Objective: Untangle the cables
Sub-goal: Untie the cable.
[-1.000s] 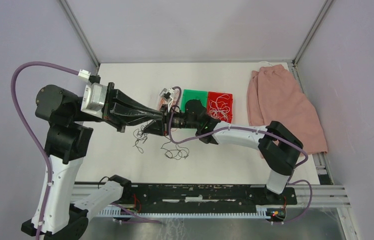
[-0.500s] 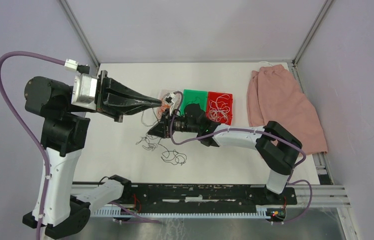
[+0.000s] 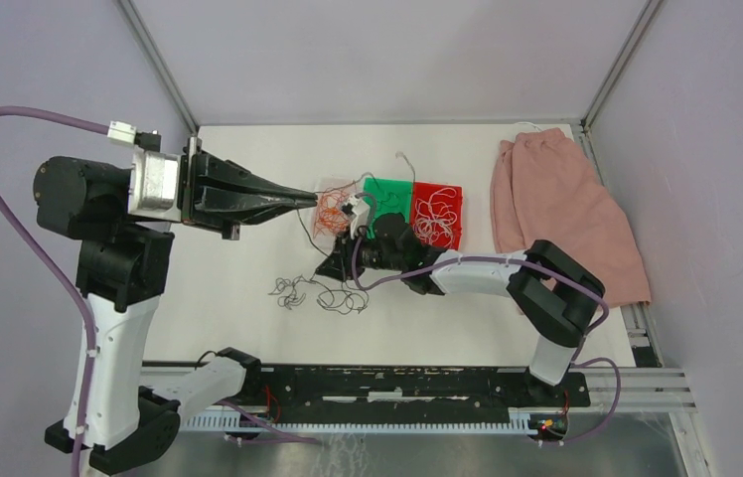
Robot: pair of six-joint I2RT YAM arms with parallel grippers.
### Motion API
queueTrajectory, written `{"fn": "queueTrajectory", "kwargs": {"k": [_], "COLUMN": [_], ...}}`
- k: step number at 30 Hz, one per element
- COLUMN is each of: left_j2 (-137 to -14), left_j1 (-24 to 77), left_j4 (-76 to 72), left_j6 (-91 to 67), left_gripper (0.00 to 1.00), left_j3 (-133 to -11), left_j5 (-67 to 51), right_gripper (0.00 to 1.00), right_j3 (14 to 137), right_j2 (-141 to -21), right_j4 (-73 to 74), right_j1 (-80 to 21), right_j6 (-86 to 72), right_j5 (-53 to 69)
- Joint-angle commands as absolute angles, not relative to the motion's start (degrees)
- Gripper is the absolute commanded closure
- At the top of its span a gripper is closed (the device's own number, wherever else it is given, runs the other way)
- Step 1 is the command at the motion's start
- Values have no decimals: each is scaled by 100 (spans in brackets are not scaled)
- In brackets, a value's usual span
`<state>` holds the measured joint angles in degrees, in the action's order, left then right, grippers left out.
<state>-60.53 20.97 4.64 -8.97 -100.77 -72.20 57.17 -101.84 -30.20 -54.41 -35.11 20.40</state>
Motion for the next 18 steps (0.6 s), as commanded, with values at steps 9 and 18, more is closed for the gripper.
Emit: {"fn": "queueTrajectory", "kwargs": {"k": [9, 18], "left_j2": [-5625, -5749], "left_j1": [2095, 2100], "left_j4": [517, 312], "left_j6": [-476, -91], "left_gripper": [97, 97], "left_j3": [-8417, -7683], "left_j5": [-6586, -5084], "right_gripper": [59, 54], "right_j3": [5113, 4841], "right_j2": [-8537, -7479], "right_j4": [-1372, -269], "right_j1": [-4493, -3838], "right_j6": [-2963, -2622], "right_j5": [1025, -253]}}
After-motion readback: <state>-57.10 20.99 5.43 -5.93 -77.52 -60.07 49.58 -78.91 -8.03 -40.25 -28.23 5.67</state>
